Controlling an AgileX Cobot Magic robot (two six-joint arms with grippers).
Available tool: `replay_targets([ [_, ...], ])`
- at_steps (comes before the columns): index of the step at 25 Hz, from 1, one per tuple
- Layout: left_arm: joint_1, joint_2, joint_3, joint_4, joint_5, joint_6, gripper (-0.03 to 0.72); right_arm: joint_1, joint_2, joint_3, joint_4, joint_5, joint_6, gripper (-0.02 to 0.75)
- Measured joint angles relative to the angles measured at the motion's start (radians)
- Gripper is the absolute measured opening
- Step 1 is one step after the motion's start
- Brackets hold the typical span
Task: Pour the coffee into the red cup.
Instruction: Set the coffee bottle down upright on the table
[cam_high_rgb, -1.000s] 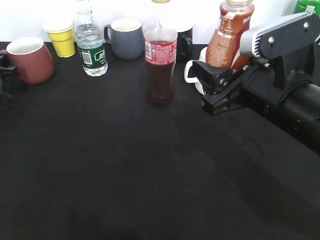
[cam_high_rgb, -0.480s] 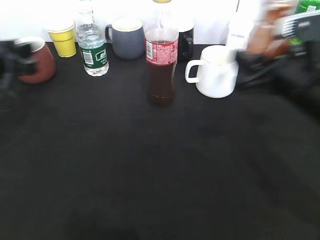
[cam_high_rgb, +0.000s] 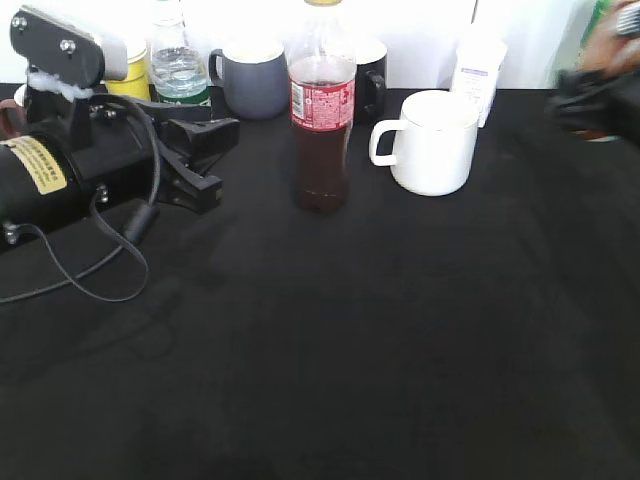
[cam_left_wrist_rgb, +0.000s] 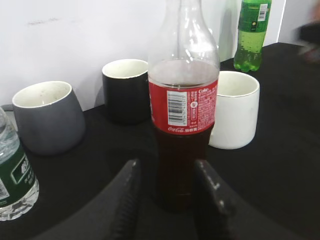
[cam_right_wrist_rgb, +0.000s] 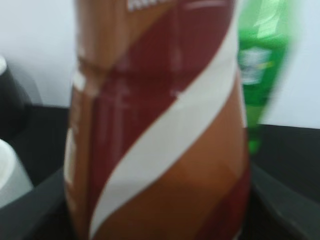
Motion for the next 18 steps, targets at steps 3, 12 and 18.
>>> replay_targets([
  [3,0.0,0.0,0.0,0.0,0.0,0.0,0.272,-0.026,0.163,-0.131,-0.049,0.001,0.068,0.529],
  [12,0.0,0.0,0.0,0.0,0.0,0.0,0.272,-0.068,0.479,-0.299,-0.155,-0.215,0.138,0.529],
  [18,0.0,0.0,0.0,0.0,0.0,0.0,0.272,-0.068,0.476,-0.28,-0.155,-0.251,0.138,0.605],
])
